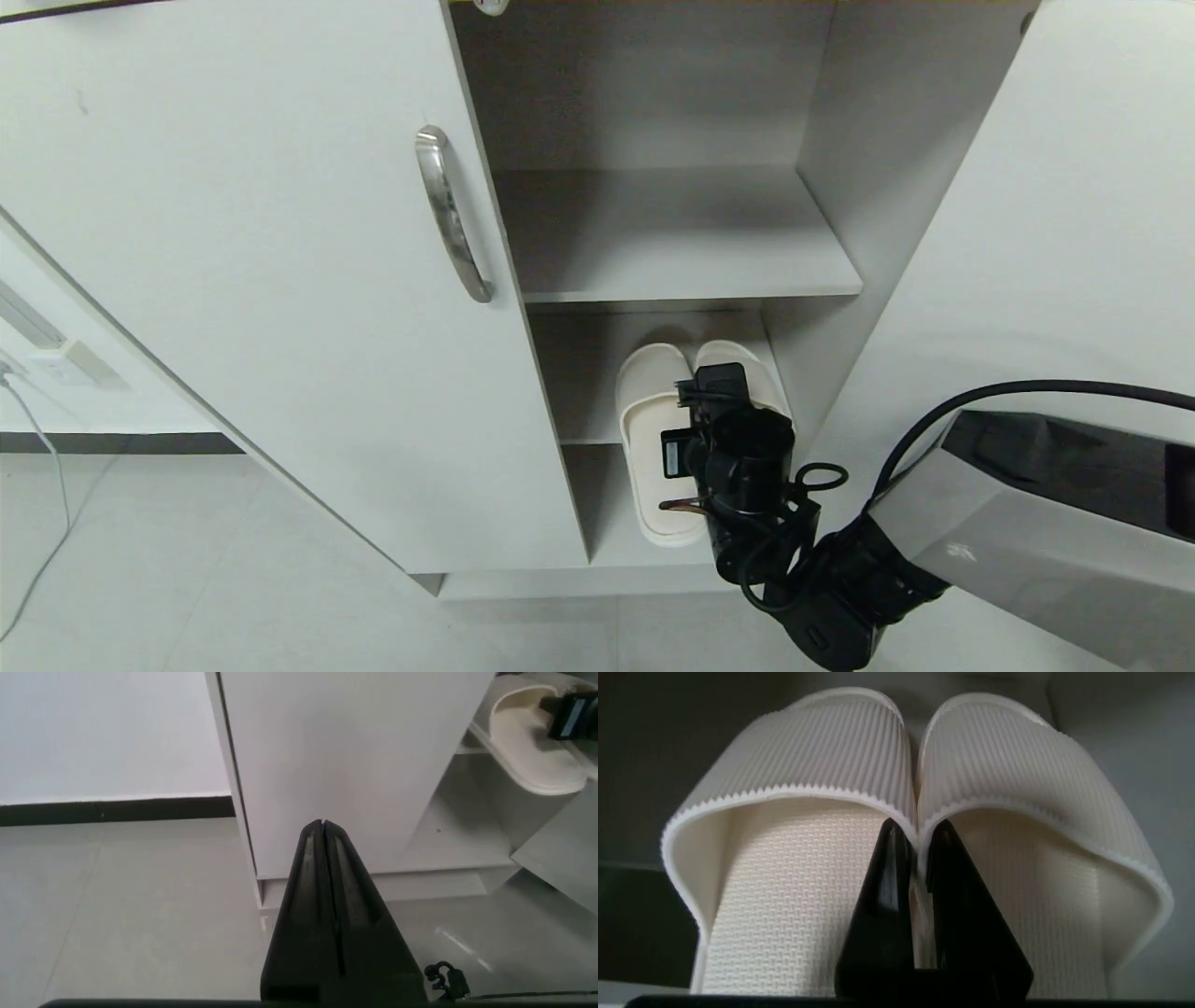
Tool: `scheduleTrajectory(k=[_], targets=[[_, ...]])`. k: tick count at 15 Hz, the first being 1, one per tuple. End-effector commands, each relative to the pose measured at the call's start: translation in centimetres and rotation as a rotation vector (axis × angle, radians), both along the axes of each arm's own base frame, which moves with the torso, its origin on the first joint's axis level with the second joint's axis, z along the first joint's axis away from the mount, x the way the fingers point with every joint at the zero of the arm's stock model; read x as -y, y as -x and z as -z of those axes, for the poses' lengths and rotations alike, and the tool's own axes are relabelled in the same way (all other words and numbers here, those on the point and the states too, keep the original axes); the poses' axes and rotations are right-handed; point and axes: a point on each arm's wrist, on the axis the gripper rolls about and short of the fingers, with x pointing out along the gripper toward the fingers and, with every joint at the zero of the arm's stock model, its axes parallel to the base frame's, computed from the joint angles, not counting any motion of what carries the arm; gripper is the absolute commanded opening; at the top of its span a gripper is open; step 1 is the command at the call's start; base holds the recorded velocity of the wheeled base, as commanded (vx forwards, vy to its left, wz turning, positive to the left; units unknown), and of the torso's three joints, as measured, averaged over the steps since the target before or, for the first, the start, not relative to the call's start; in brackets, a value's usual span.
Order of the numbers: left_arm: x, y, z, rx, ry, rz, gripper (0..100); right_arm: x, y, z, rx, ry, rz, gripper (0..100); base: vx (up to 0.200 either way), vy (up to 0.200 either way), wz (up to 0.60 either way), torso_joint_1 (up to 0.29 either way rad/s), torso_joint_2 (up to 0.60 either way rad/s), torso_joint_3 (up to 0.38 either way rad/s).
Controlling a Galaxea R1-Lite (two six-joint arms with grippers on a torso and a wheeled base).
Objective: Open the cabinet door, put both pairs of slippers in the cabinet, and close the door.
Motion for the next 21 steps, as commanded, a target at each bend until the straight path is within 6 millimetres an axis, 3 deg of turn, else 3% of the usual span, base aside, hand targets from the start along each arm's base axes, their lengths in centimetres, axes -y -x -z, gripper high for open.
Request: scheduleTrajectory(k=[1,8,14,21], targets=[[0.0,0.0,0.0,-0.001,0.001,0.0,0,0.2,-0.2,0.0,0.001,-0.001,0.005,0,0.0,0.0,0.0,0.0,0.0,0.0],[0.0,0.0,0.0,-0.001,0.001,0.0,0,0.4,-3.8,0.2,0.019,-0.018,0.063,0,0.0,0.0,0.0,0.0,0.0,0.0],[0.0,0.0,0.0,-0.001,0.004,-0.003,0,-1.6,-8.1,-2.4,0.044,-0.041,0.091,0,0.0,0.0,0.0,0.0,0.0,0.0],[0.0,0.0,0.0,-0.001,0.004,-0.003,0,-2.2,-10.8,-1.9,0.041,-0.036,0.105,0,0.0,0.0,0.0,0.0,0.0,0.0]])
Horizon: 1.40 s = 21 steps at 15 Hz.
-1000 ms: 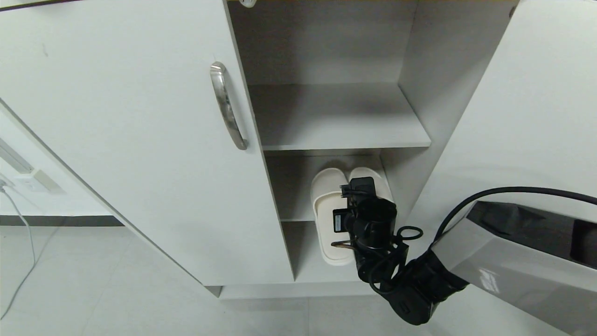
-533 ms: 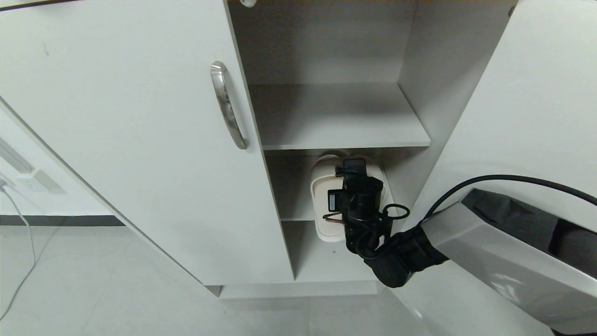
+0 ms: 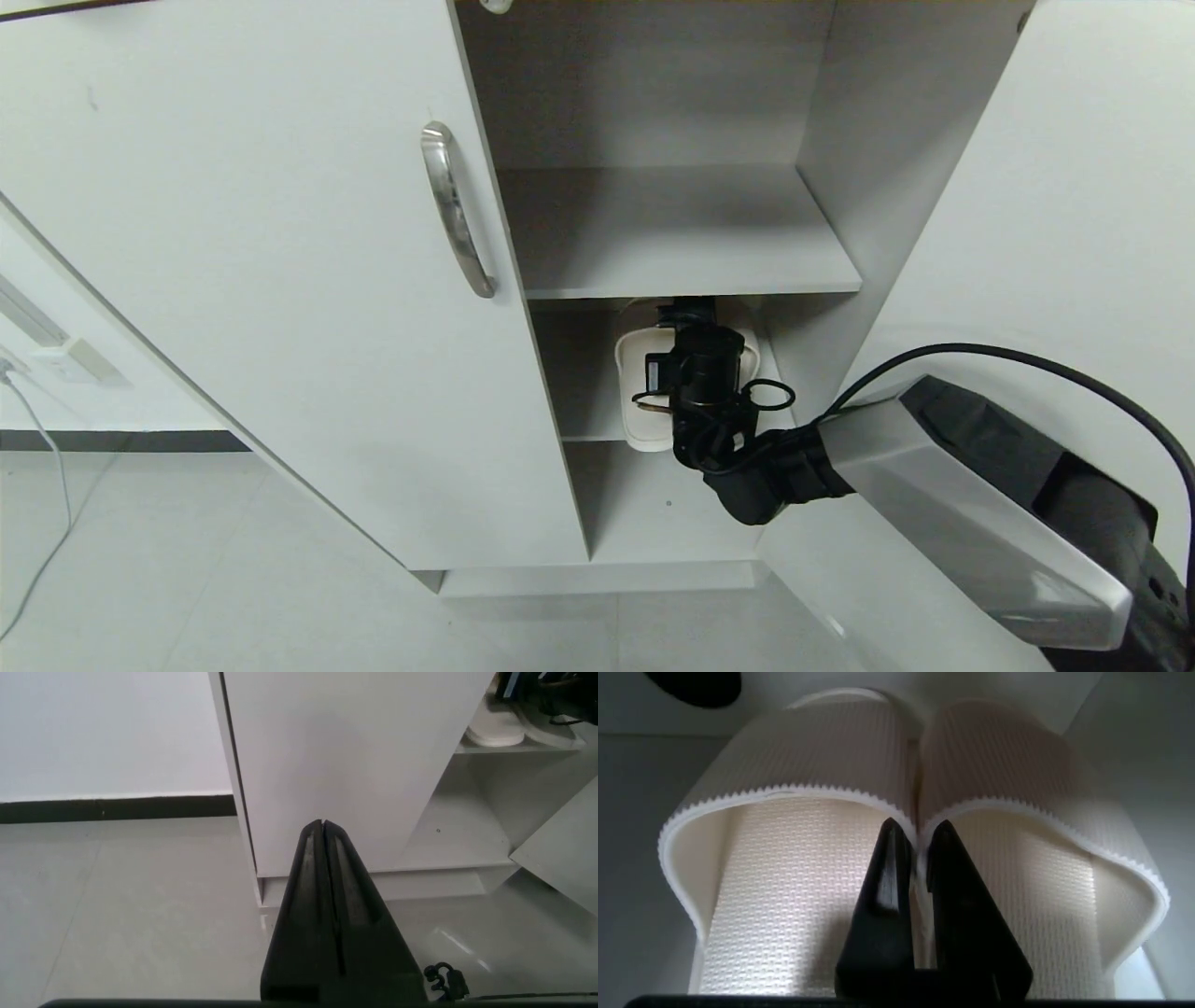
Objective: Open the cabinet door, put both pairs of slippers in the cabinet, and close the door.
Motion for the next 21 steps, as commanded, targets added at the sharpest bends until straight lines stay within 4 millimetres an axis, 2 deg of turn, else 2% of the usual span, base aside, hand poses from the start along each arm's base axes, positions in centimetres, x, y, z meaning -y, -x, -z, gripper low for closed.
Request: scheduleTrajectory(k=[1,9,10,13,15,17,21], targets=[[0.0,0.0,0.0,-0.001,0.0,0.0,0,-0.2,-0.7,0.9,-0.002,0.002,0.004,0,0.0,0.0,0.0,0.0,0.0,0.0],[0.0,0.0,0.0,-0.001,0.0,0.0,0,-0.3,-0.8,1.2,-0.017,0.015,0.001,0,0.0,0.0,0.0,0.0,0.0,0.0],[0.0,0.0,0.0,-0.001,0.0,0.0,0,-0.3,-0.9,1.5,-0.022,0.019,0.003,100,0.0,0.0,0.0,0.0,0.0,0.0],[0.0,0.0,0.0,-0.001,-0.001,0.0,0,0.0,-0.4,1.5,-0.033,0.028,0.001,100,0.0,0.0,0.0,0.0,0.0,0.0],[0.0,0.0,0.0,-0.001,-0.001,0.0,0,0.4,1.3,0.4,-0.037,0.031,-0.016,100,0.0,0.0,0.0,0.0,0.0,0.0],[0.0,0.0,0.0,-0.001,-0.001,0.0,0,0.7,4.5,-1.2,-0.027,0.022,-0.054,100,0.0,0.0,0.0,0.0,0.0,0.0],[0.0,0.0,0.0,-0.001,-0.001,0.001,0,1.7,11.1,-1.4,-0.056,0.041,-0.145,100,0.0,0.0,0.0,0.0,0.0,0.0]])
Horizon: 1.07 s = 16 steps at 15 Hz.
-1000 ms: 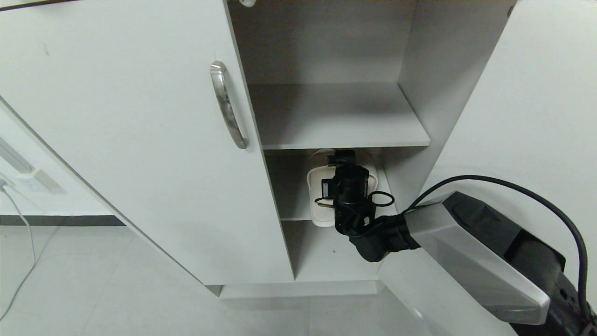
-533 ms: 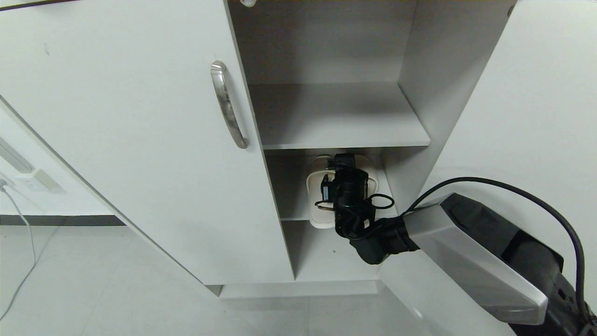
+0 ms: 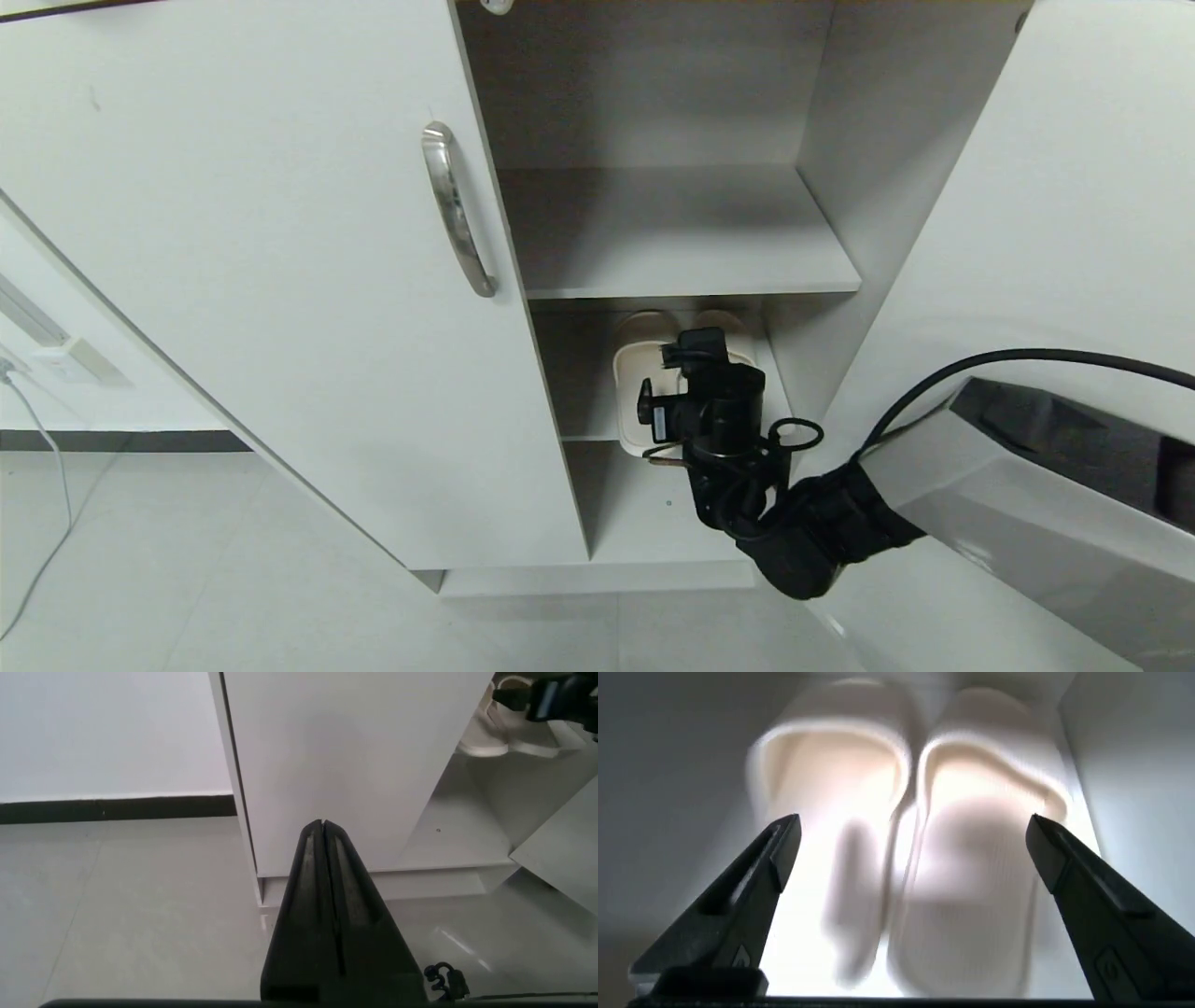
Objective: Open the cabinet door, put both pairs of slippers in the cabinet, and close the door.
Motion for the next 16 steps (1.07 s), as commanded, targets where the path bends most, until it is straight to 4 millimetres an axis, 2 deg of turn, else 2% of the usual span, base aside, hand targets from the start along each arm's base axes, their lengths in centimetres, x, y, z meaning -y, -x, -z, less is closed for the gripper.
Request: scheduleTrajectory(k=[1,2,3,6,8,15,16], targets=[[0.0,0.0,0.0,-0.001,0.0,0.0,0,0.8,4.4,-2.1,0.017,-0.027,-0.065,100,0.0,0.0,0.0,0.0,0.0,0.0],[0.0,0.0,0.0,-0.001,0.0,0.0,0,1.4,6.5,-1.6,0.018,-0.038,-0.159,100,0.0,0.0,0.0,0.0,0.0,0.0],[0.0,0.0,0.0,-0.001,0.0,0.0,0,2.1,7.5,-1.3,0.012,-0.032,-0.199,100,0.0,0.0,0.0,0.0,0.0,0.0],[0.0,0.0,0.0,-0.001,-0.002,0.0,0,3.0,9.1,-1.0,-0.004,-0.019,-0.269,100,0.0,0.0,0.0,0.0,0.0,0.0],[0.0,0.0,0.0,-0.001,-0.002,0.002,0,2.8,9.4,-1.1,-0.001,-0.02,-0.277,100,0.0,0.0,0.0,0.0,0.0,0.0],[0.0,0.0,0.0,-0.001,0.0,0.0,0,2.7,9.7,-0.9,-0.007,-0.014,-0.297,100,-0.2,0.0,0.0,0.001,0.0,0.006],[0.0,0.0,0.0,-0.001,-0.002,0.0,0,2.7,9.7,-0.9,-0.008,-0.013,-0.297,100,0.0,0.0,0.0,0.0,0.0,0.0]])
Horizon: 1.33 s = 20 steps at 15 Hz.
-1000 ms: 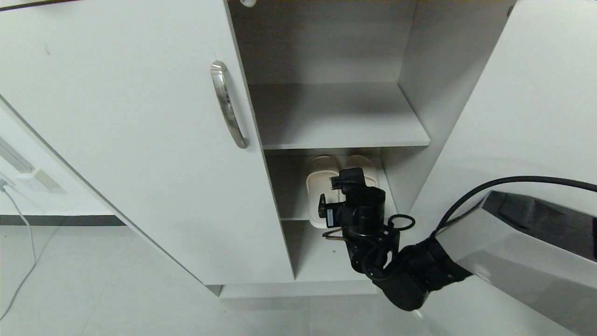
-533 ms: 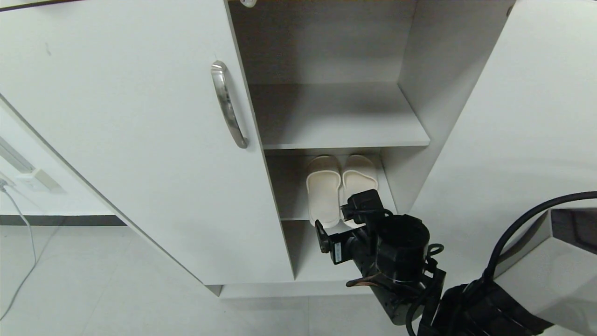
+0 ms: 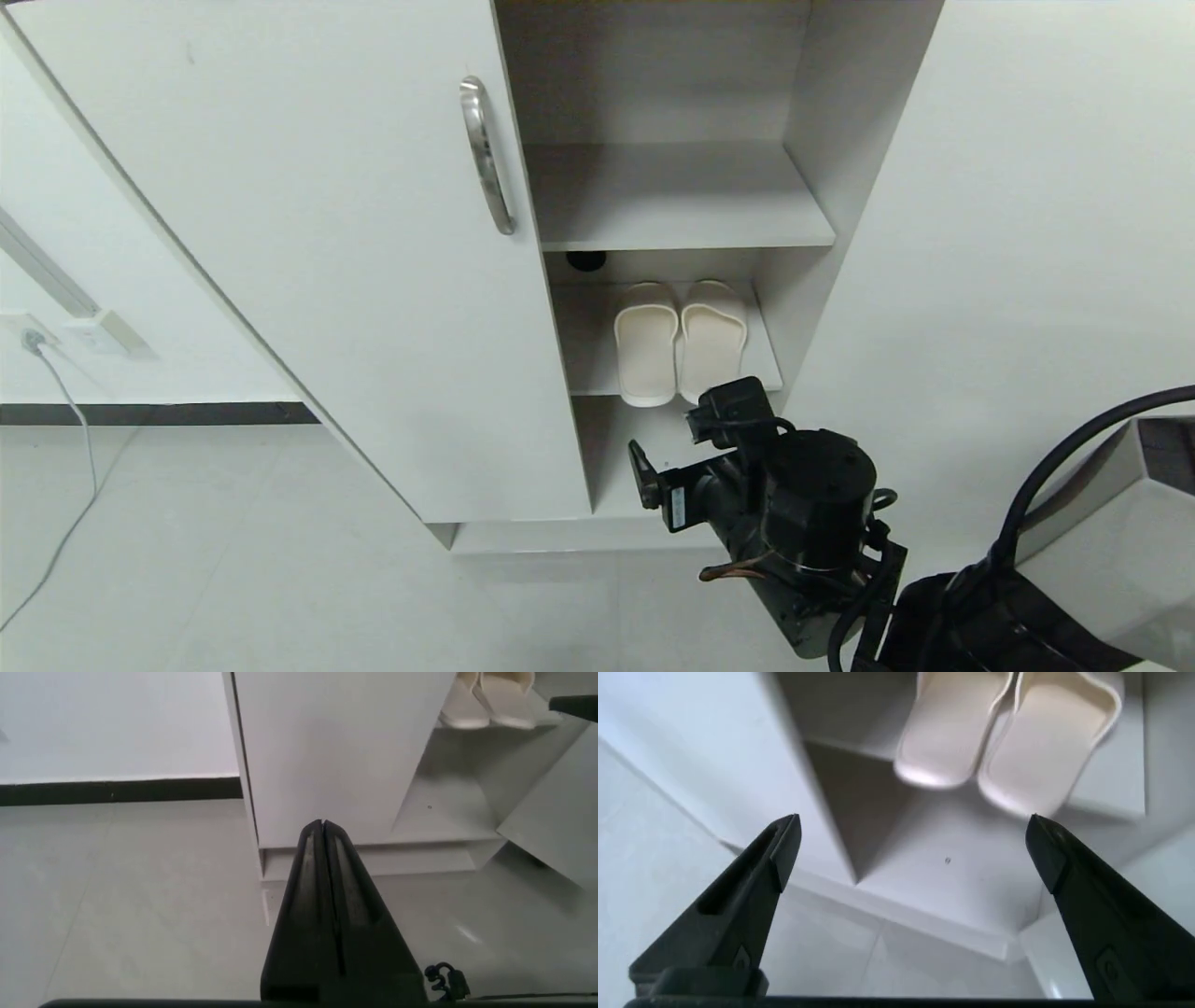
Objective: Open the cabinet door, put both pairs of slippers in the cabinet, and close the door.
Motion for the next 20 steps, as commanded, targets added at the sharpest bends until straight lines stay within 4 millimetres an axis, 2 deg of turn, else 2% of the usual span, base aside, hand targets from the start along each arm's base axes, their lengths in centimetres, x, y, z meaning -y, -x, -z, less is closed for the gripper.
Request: scheduleTrajectory(k=[1,8,20], targets=[[0.0,-0.01,0.0,-0.001,0.001,-0.001,0,0.02,0.05,-0.03,0.001,0.0,0.0,100,0.0,0.0,0.0,0.0,0.0,0.0],[0.0,-0.01,0.0,-0.001,0.0,0.001,0,0.07,0.09,0.06,0.002,-0.002,0.0,100,0.0,0.0,0.0,0.0,0.0,0.0],[0.0,-0.01,0.0,-0.001,0.001,-0.001,0,0.24,0.08,0.38,-0.004,0.008,0.003,100,0.0,0.0,0.0,0.001,0.0,0.187]])
